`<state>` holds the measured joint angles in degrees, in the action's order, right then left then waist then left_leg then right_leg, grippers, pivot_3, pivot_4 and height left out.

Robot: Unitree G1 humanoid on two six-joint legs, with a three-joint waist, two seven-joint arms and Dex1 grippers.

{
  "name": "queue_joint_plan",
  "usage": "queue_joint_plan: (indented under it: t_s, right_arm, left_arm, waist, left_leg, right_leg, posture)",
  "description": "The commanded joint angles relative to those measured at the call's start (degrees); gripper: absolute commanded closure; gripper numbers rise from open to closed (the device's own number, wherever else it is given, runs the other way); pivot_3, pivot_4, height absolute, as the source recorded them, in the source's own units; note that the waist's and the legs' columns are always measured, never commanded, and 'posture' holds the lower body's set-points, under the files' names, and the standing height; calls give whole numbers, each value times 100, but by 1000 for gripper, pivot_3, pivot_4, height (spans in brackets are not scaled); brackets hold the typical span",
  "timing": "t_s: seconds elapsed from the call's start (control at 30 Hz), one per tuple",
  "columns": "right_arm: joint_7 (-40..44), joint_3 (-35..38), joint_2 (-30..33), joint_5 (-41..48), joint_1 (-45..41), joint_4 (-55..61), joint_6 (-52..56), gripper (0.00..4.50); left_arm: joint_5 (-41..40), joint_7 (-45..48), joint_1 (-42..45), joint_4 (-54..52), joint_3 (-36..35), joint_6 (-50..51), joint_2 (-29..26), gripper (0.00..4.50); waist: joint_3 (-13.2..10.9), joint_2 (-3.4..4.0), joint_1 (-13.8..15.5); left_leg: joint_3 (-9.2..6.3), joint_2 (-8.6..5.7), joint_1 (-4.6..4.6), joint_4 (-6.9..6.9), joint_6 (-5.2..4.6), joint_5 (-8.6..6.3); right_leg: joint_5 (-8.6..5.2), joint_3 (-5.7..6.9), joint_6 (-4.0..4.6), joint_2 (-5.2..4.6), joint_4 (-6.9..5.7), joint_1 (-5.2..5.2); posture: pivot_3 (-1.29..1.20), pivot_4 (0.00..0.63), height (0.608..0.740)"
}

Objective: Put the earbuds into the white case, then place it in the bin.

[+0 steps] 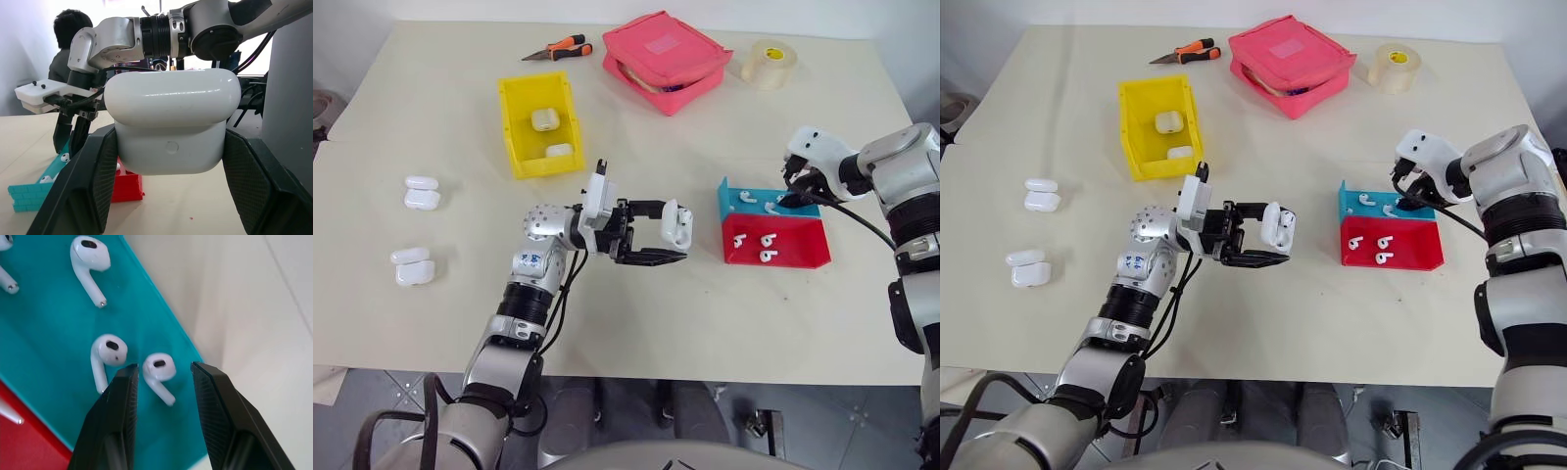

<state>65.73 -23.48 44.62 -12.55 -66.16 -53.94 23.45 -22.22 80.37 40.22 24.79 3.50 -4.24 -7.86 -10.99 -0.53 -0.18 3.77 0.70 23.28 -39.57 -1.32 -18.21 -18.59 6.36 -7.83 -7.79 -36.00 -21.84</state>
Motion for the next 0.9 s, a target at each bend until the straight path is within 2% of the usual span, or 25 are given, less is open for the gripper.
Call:
queue_joint_plan:
  t_s: [0.03, 0.5, 0.6, 0.67, 0.9]
  right_arm:
    - [-21, 174, 37, -100, -183, -70, -113, 2724]
    - [1, 201, -44, -212, -227, -283, -285, 2724]
    - [-32, 232, -66, -227, -221, -306, -290, 3331]
    - [-38, 271, -80, -231, -214, -311, -303, 3963]
    - [-162, 380, -25, -237, -261, -295, -327, 3963]
  left_arm:
    - [-102, -18, -23, -294, 51, 9, -36, 1702]
    - [-97, -113, -75, -389, 55, 29, -89, 1702]
    - [-96, -122, -69, -384, 58, 23, -89, 1702]
    - [-94, -125, -64, -377, 58, 20, -88, 1702]
    - [-78, -144, -25, -322, 55, -2, -85, 1702]
  waist:
    - [0, 0, 3]
    - [0, 0, 0]
    - [0, 0, -3]
    - [0, 0, -2]
    - [0, 1, -2]
  left_leg:
    - [0, 0, 0, 0, 0, 0]
    - [-1, 0, 0, -1, 0, 0]
    - [0, 0, 0, -1, 0, 0]
    - [0, 1, 0, -1, 0, 0]
    - [0, 0, 0, -2, 0, 0]
  right_leg:
    - [0, 0, 0, 0, 0, 0]
    - [0, -1, 0, 0, -1, 0]
    - [0, -1, 0, 0, -1, 0]
    - [0, -1, 0, 0, -1, 0]
    - [0, -1, 0, 0, -1, 0]
  posture:
    - [0, 150, 740]
    - [0, 150, 740]
    - [0, 150, 740]
    - [0, 150, 740]
    - [0, 150, 740]
